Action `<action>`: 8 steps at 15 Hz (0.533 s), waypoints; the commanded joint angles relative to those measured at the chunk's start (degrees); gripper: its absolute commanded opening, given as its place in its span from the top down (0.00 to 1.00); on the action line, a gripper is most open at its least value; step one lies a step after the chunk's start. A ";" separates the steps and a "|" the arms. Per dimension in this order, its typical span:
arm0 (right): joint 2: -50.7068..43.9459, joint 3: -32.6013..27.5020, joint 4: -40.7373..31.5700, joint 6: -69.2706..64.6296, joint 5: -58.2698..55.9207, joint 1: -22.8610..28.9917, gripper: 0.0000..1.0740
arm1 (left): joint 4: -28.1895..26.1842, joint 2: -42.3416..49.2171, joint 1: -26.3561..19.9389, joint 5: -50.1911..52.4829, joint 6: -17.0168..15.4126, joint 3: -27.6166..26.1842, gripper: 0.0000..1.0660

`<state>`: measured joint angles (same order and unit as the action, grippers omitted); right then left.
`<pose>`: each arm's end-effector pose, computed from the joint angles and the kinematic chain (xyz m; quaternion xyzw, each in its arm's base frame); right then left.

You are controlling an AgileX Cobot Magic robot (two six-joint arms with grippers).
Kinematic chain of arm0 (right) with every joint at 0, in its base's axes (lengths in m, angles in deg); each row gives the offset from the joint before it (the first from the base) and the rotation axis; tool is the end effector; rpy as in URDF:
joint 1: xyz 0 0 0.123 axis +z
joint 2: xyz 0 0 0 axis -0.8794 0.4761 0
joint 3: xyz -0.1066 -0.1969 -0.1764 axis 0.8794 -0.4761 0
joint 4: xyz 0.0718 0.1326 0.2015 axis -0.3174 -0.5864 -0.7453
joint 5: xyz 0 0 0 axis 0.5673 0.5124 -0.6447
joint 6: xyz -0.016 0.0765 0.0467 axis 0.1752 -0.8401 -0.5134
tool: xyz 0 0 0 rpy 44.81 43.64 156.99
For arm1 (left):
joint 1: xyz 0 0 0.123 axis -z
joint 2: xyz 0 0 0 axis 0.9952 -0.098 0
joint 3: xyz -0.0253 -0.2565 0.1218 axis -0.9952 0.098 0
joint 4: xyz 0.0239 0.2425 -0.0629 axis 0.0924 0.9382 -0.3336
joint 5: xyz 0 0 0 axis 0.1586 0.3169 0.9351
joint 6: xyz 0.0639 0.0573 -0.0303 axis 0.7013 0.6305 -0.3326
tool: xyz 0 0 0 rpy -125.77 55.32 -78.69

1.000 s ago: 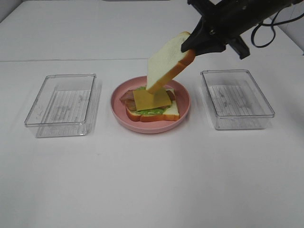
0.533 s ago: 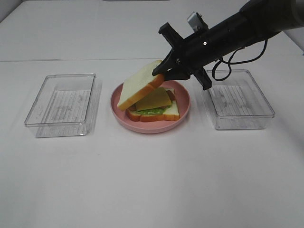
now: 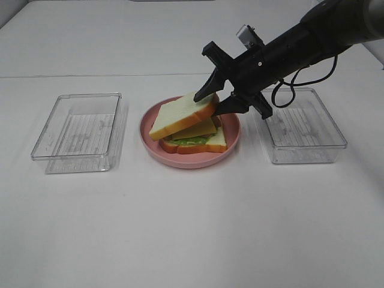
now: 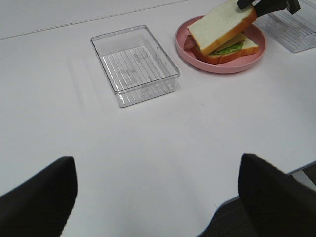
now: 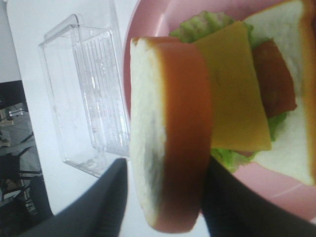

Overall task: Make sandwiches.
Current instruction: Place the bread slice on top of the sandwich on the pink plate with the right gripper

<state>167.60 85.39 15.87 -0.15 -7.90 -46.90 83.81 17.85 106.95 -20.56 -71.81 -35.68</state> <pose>0.4107 0.1626 0.1578 0.1137 0.9142 0.3782 0.0908 -0.0047 0.0037 0.2779 0.1392 0.8384 -0.1104 0.5153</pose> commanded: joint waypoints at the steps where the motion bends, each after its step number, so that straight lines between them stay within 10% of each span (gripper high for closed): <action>1: -0.34 -0.23 3.67 0.06 0.17 0.00 0.34 | 0.29 1.09 0.17 0.46 -0.23 0.11 0.21; 8: -8.42 -0.06 27.96 -8.77 -4.70 0.00 0.28 | 0.29 1.09 0.17 0.46 -0.23 0.11 0.21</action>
<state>158.14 85.39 45.26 -8.28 -13.80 -46.96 83.81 17.85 106.95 -20.56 -71.81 -35.68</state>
